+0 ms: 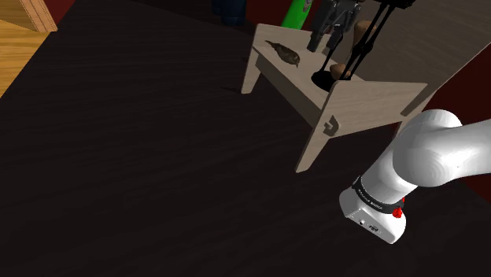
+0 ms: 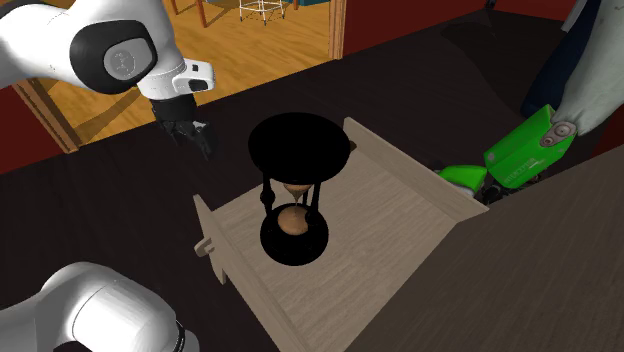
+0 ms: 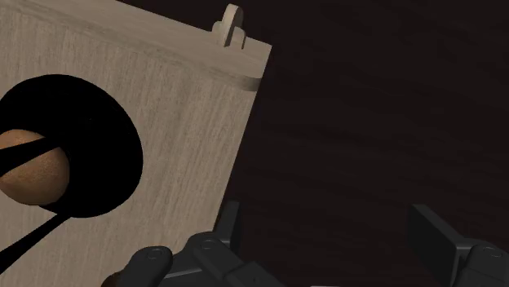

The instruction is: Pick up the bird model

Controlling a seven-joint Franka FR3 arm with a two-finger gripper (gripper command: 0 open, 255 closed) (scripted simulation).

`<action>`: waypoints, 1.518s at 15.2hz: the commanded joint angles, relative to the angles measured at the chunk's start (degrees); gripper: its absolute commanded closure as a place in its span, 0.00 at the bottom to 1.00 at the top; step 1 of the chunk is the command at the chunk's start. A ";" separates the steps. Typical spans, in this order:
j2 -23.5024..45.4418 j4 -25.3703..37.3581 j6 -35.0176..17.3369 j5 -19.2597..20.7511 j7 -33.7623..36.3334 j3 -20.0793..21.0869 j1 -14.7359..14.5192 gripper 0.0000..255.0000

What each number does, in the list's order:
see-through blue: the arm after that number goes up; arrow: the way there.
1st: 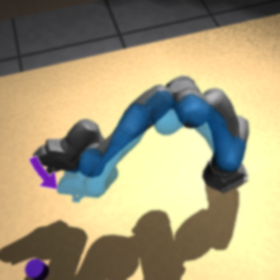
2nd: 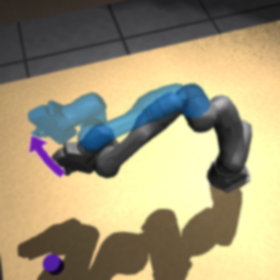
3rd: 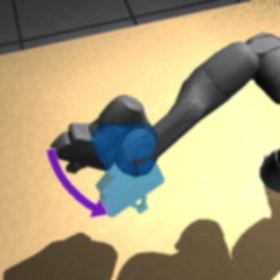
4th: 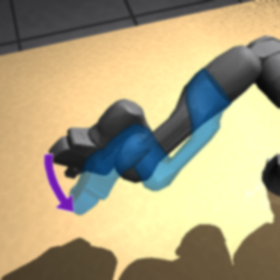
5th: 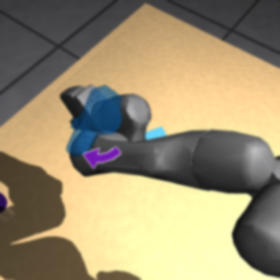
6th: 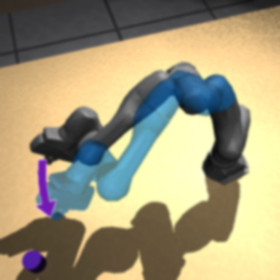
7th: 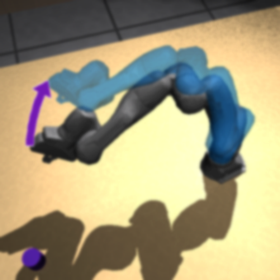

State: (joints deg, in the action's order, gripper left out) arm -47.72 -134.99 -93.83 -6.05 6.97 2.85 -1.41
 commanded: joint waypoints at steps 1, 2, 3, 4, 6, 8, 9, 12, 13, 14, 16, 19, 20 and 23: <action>0.00 0.00 0.00 0.00 0.00 0.00 0.00 0.00; 1.55 0.28 -1.10 0.52 -0.68 -0.68 0.42 0.00; 3.14 0.62 -2.18 1.00 -1.34 -1.36 0.84 0.00; 4.77 1.03 -3.24 1.47 -1.99 -2.03 1.24 0.00; 8.13 2.04 -5.28 2.31 -3.25 -3.34 2.00 0.00; 11.61 3.31 -7.20 3.02 -4.47 -4.64 2.72 0.00; 13.39 4.04 -8.11 3.34 -5.07 -5.29 3.03 0.00; 18.86 6.62 -10.62 4.06 -6.84 -7.17 3.96 0.00; 20.73 7.60 -11.37 4.22 -7.43 -7.79 4.24 0.00; 22.61 8.65 -12.08 4.35 -8.01 -8.40 4.51 0.00; 26.42 10.94 -13.36 4.48 -9.19 -9.60 5.03 0.00; 32.27 14.83 -14.92 4.35 -10.97 -11.36 5.76 0.00; 34.25 16.26 -15.33 4.22 -11.58 -11.92 6.01 0.00; 40.28 20.94 -16.26 3.56 -13.42 -13.50 6.82 0.00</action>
State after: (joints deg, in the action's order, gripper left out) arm -9.74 -116.18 -110.11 -2.27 -5.68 -10.02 5.09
